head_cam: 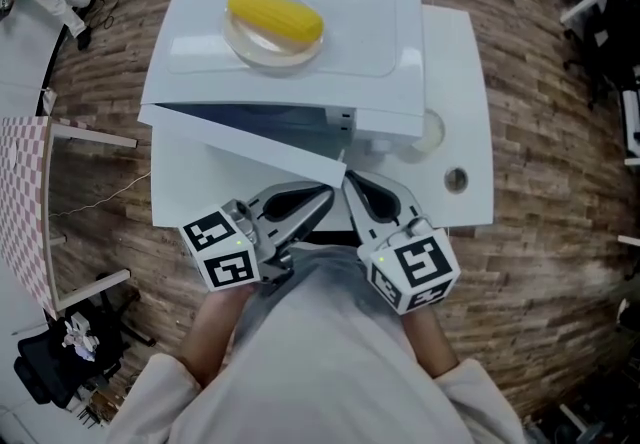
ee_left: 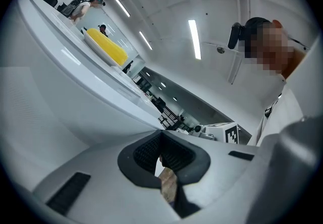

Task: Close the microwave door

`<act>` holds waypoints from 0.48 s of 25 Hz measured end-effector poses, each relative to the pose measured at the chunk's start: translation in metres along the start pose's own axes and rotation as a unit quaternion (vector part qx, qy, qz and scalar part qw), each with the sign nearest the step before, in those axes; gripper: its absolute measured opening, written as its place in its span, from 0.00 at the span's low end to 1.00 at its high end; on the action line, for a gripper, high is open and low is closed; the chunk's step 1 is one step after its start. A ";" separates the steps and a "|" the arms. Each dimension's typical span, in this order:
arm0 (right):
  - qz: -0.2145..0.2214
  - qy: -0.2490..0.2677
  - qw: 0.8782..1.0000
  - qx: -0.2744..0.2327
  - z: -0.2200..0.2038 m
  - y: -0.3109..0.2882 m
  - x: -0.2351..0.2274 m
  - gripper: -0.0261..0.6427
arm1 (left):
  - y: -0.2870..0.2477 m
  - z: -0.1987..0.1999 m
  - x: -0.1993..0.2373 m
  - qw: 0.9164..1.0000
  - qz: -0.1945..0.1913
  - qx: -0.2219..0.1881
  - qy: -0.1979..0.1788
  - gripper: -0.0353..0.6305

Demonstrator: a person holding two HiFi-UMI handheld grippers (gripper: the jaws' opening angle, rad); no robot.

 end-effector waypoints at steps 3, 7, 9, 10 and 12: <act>-0.001 -0.001 1.000 0.001 0.002 -0.002 -0.006 0.07 | -0.004 0.004 0.001 1.000 -0.005 0.000 -0.003 0.08; 0.001 -0.001 1.000 0.003 0.006 -0.003 -0.008 0.07 | -0.008 0.010 0.001 1.000 -0.009 0.003 -0.012 0.08; 0.000 -0.002 1.000 0.002 0.007 -0.003 -0.010 0.07 | -0.012 0.011 0.001 1.000 -0.011 0.004 -0.013 0.08; -0.001 -0.003 1.000 0.002 0.008 -0.003 -0.011 0.07 | -0.013 0.011 0.002 1.000 -0.011 0.004 -0.012 0.08; -0.002 -0.002 1.000 0.003 0.007 -0.005 -0.013 0.07 | -0.015 0.011 0.005 1.000 -0.008 0.004 -0.009 0.08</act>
Point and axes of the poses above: the fingertips, and each gripper's own axes: y backward along the fingers, x to its left, z out of its top, the point moved 3 cm from there along y, backward along the fingers, and after that the axes turned 4 degrees about z, right-handed, at the moved point
